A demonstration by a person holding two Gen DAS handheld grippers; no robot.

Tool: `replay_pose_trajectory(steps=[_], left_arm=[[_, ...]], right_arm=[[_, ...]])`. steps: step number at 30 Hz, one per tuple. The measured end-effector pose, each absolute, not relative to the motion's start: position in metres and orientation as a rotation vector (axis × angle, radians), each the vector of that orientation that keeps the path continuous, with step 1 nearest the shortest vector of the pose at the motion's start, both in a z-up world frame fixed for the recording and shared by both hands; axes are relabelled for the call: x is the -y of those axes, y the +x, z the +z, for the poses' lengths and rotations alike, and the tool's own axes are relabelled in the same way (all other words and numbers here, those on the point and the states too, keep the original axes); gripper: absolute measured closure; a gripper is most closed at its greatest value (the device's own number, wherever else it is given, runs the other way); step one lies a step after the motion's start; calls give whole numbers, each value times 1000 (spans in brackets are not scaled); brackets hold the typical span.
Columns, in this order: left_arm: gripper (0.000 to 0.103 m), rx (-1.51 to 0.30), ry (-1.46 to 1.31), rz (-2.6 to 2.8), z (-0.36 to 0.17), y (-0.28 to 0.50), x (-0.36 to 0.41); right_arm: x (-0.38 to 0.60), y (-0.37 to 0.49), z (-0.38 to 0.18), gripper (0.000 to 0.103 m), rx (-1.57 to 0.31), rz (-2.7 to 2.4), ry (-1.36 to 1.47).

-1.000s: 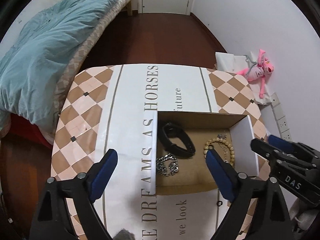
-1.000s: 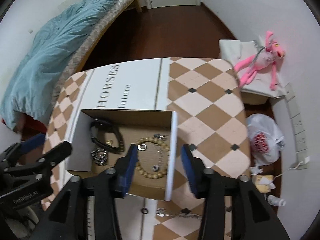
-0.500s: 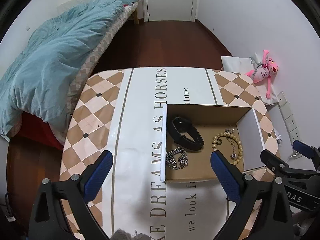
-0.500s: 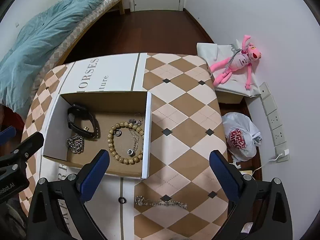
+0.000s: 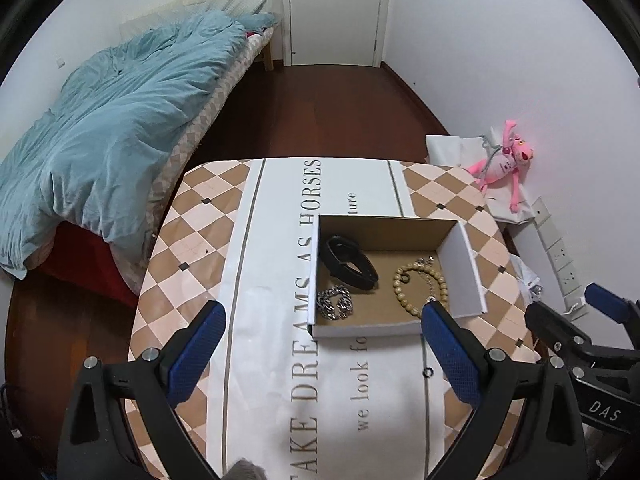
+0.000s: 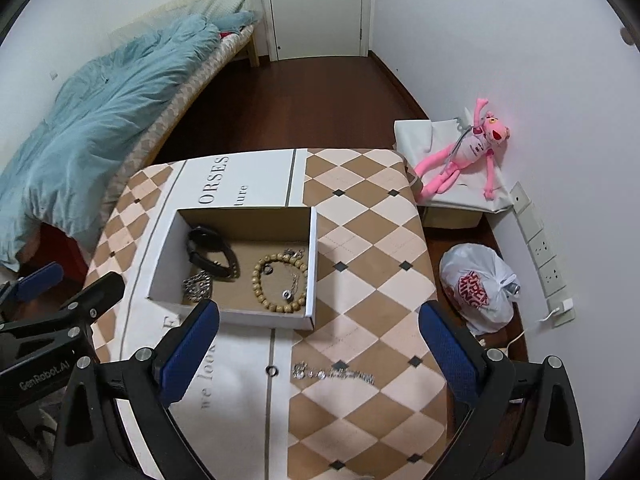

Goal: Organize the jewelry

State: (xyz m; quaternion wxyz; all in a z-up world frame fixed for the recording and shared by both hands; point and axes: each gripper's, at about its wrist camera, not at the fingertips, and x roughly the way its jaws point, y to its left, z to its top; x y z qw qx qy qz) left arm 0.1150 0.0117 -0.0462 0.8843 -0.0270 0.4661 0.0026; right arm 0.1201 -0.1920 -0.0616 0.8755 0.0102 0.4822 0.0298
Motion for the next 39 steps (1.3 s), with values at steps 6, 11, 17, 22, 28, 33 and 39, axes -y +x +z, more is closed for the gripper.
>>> replay_pose_trajectory(steps=[6,11,17,22,28,33,39], left_arm=[[3,-1009,-51,6,-65,100,-2],[3,-1086,3,33,-109,99,11],[3,-1183,54,43,-161,106,26],[3,-1218,88,39,-177,108,33],[3,-1241,77,30,-183,110,33],[3,-1235,73,-1,-182,114,44],[3,-1229,33,-75,-182,118,66]], right_arm=[[214,104,-88,2,-1057,30,74],[241,103,-145,2,-1150,-17,99],[255,113,-206,24,-1212,-13,83],[251,116,-213,47,-1166,3,49],[235,106,-213,95,-1118,15,-24],[249,103,-206,97,-1110,20,82],[262,98,-179,97,-1062,23,168]])
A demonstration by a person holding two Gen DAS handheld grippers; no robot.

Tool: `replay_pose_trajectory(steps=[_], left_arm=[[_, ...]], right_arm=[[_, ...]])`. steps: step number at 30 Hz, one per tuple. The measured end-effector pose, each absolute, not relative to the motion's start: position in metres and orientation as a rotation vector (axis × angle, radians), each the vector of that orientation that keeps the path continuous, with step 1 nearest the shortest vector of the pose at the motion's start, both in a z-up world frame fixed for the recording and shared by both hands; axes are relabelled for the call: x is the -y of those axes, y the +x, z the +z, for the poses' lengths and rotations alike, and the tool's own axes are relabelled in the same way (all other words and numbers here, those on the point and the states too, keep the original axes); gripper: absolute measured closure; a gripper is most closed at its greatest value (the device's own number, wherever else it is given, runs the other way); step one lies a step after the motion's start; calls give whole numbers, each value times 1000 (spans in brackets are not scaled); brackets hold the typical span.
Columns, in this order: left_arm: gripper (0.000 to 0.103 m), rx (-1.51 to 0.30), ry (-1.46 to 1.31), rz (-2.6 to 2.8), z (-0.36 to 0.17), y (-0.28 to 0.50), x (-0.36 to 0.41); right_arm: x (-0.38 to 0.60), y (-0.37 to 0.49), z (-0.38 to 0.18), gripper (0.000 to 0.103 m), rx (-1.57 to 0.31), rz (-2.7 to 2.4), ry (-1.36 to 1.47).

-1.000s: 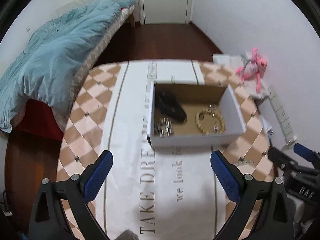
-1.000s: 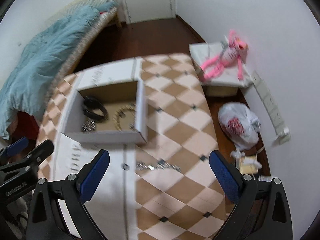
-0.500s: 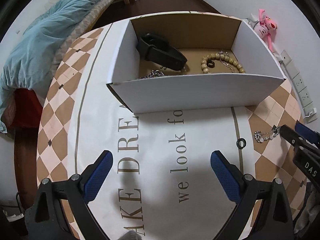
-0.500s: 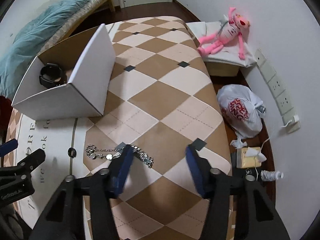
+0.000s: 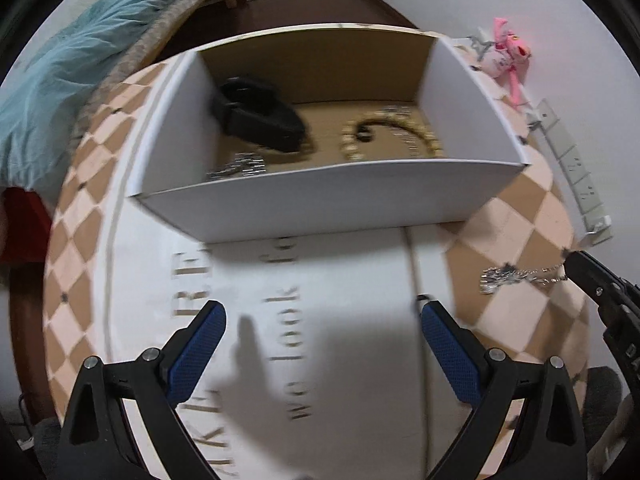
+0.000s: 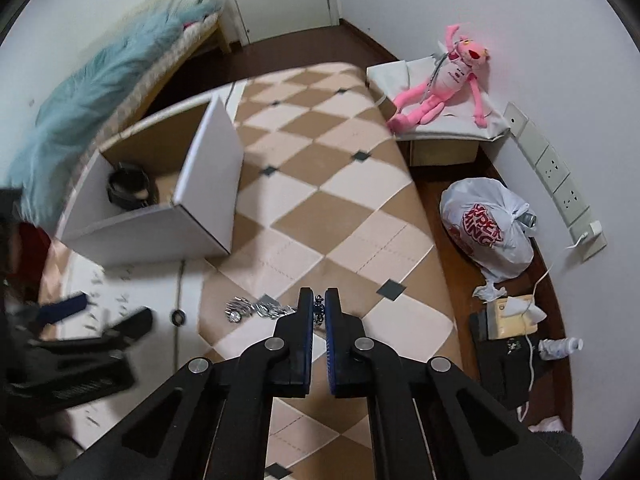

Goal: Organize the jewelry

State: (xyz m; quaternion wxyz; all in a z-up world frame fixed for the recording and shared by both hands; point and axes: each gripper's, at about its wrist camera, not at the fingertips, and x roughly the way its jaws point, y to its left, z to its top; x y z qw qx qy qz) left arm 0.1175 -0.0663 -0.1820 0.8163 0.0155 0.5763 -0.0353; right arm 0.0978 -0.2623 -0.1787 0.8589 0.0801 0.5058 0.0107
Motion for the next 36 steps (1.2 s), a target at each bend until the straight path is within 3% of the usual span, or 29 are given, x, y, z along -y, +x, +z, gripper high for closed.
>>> replay_pose_trajectory(steps=[3,8,10,12,13,22,36], left_arm=[[7,-1221,44,-116,-185,118,81],[39,-1202,104,-163,-190,115,102],[68,-1181,112,-186,-187,116,104],[88,-1176,124,-200,-184,116,107],[93,-1177,126,-206,-184,116,108],[93,-1160,63,-218,-167,110,83],[93,-1047,-55,-237,-64,158,24]], right_arm=[[266,99,-171,97,-1056,21,166],[272,101,-171,97,-1067,15,170],[273,101,-172,97,-1071,13,173],[274,100,-172,97,-1073,14,179],[274,100,-171,97,-1073,15,182],[270,100,-135,97,-1018,83,232],[222,150,-29,97,-892,283,195]])
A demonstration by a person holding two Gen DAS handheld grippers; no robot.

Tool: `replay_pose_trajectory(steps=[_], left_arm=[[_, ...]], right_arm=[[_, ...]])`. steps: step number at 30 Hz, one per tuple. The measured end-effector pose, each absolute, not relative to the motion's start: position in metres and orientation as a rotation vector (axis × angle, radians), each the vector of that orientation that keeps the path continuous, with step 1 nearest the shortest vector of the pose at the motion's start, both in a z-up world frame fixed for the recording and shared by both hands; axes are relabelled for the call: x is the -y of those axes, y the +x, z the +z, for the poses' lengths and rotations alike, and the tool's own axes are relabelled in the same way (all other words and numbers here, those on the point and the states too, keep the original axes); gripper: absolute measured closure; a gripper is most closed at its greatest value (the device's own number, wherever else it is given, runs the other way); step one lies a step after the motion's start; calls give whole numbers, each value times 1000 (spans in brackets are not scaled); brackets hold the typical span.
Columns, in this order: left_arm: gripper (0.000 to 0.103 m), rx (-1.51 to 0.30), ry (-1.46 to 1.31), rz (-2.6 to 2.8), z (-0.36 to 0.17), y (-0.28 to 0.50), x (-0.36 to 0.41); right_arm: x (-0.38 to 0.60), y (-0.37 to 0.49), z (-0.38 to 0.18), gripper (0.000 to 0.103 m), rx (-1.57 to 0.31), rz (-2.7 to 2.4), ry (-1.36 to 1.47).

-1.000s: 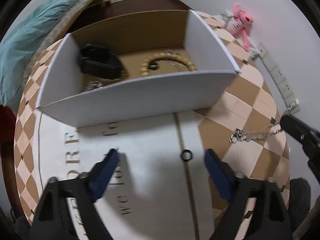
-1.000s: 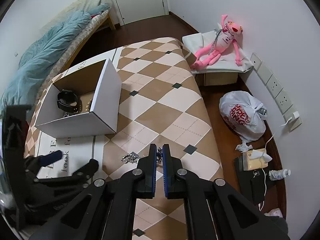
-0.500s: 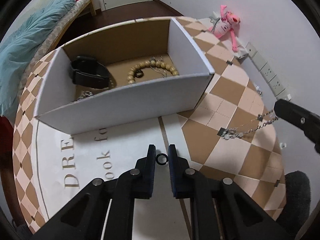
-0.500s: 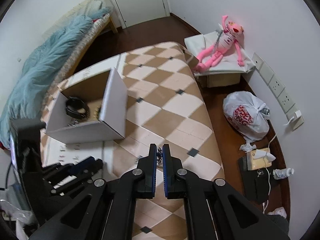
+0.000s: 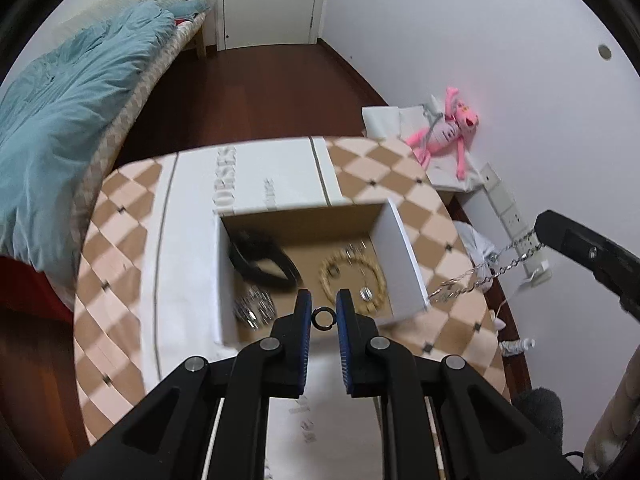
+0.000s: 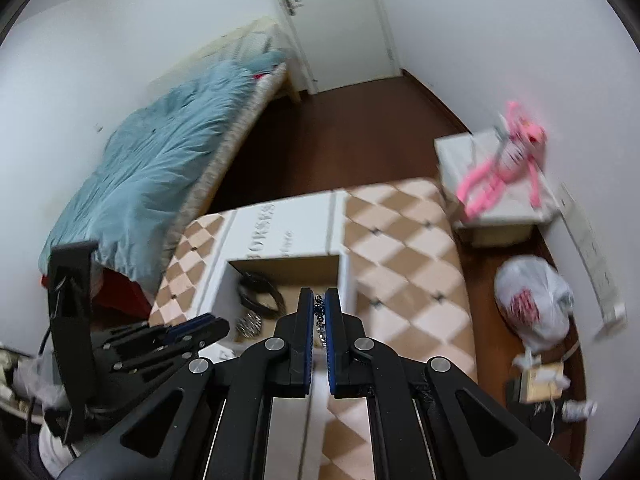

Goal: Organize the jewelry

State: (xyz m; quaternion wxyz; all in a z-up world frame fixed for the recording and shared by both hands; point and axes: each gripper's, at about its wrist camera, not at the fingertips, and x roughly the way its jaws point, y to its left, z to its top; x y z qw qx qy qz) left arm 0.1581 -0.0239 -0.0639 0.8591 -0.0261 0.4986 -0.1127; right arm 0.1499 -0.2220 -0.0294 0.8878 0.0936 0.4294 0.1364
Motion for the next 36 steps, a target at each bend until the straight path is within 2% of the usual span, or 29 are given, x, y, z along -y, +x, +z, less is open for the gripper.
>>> replay_pose_trajectory(steps=[7,15,17,18,19,20,21,22,24,25,29,31,33,35,36], left_arm=[[93,-1127,-100,-237,-79,200,3],[90,-1215,-134,-172,-99,213,-9],[83,-1220,-135,-141,-101,214,-14],[68,-1218,-131,-120,-102,213,-17],[47,-1214,-132,-112,-102,213,-19],[39,-1209,-133,-99,-102,213,-22],[27,-1202,-136,-91,-101,212,-24],[24,-1196,-138,-83,-99,212,-26],[20,-1191,-134,-67,-98,211,-30],[16,-1188,-128,-56,-97,211,-31],[15,-1168,-103,-29,-94,209,-33],[15,-1151,-79,-6,-93,208,-32],[14,-1129,-53,15,-93,205,-29],[10,-1106,-19,35,-94,201,-26],[5,-1099,-8,41,-96,199,-24]], right_arm=[[187,205,-50,97,-995,336,159],[162,252,-82,97,-1105,388,174],[156,264,-92,97,-1154,423,187],[154,272,-98,97,-1186,438,207],[154,277,-103,96,-1202,439,231],[154,281,-107,96,-1212,436,240],[155,284,-110,92,-1219,433,247],[158,286,-112,87,-1216,423,262],[161,286,-114,59,-1214,420,278],[163,286,-114,56,-1213,416,281],[175,276,-112,55,-1188,346,246],[180,267,-110,48,-1165,278,180],[185,256,-110,15,-1157,194,100],[186,244,-114,4,-1146,117,10],[188,240,-116,4,-1144,92,-24]])
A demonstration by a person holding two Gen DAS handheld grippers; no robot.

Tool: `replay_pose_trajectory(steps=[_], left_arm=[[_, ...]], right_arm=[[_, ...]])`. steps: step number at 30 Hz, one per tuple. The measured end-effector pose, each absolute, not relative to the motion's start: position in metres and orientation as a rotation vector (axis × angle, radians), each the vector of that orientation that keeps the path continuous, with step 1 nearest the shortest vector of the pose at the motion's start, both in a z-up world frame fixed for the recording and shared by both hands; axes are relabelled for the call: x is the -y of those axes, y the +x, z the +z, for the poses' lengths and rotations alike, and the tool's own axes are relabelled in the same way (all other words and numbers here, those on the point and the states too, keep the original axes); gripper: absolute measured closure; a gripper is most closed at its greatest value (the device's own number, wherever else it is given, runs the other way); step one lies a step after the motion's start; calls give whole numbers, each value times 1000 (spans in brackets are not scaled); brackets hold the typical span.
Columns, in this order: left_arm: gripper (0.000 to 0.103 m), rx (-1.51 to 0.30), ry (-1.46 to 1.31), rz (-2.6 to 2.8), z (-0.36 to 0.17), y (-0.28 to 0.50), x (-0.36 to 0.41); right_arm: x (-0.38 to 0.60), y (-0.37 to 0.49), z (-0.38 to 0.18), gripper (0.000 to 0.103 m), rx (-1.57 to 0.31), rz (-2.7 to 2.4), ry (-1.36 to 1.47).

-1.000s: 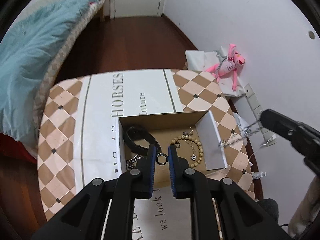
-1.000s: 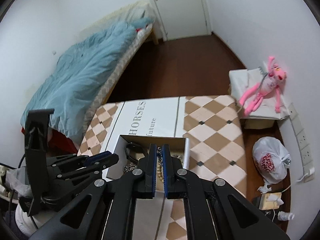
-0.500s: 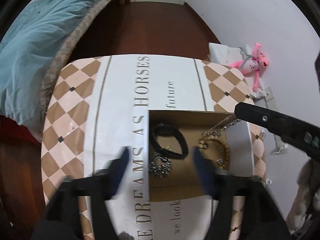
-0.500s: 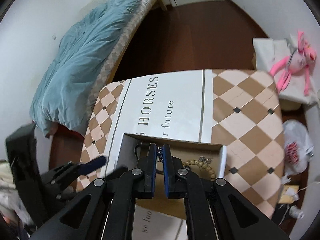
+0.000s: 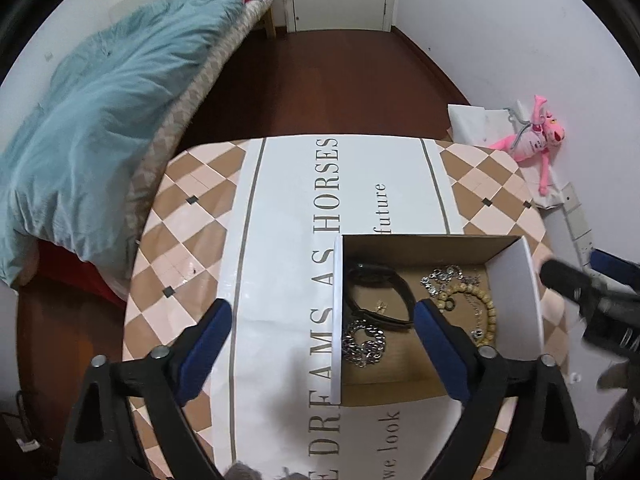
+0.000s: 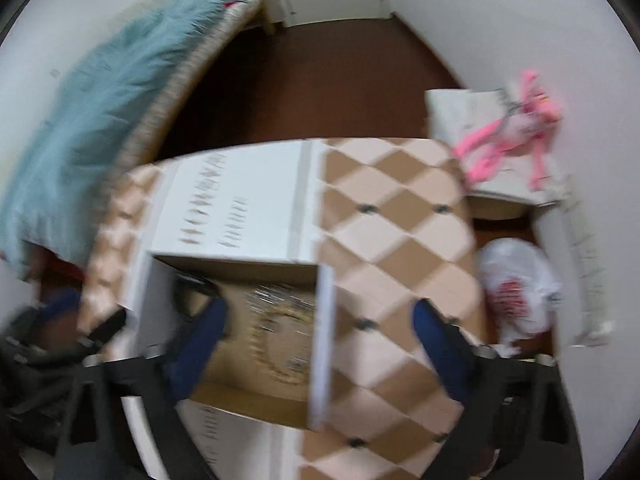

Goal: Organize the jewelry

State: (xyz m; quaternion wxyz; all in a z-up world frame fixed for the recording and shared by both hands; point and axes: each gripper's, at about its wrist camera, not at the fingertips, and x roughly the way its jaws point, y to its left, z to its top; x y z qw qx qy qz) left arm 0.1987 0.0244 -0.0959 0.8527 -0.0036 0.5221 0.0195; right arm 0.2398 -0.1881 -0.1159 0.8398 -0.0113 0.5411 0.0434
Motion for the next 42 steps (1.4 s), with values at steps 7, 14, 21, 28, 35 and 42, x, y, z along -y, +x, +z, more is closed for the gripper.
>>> replay_pose_trajectory(steps=[7,14,21,28,35,42], left_arm=[[4,-1099,5,48,-103,187,-16],[4,-1079,-12,58,-94,172,-13],[4,-1032,-36,51,-62,147,-12],[4,-960,-60,36,-13,108,-12],[4,-885,-58,81,36,63,-15],[4,-823,-38,95,73,23,-16]], right_arm=[[190,206,-129,2,-1136,-1,-93],[193,184,-123,1,-1126,-20,-55],[193,157,-89,1,-1073,-24,-38],[195,114,-29,1,-967,-25,-24],[195,65,26,1,-874,-18,-15],[197,24,72,0,-794,-31,-31]])
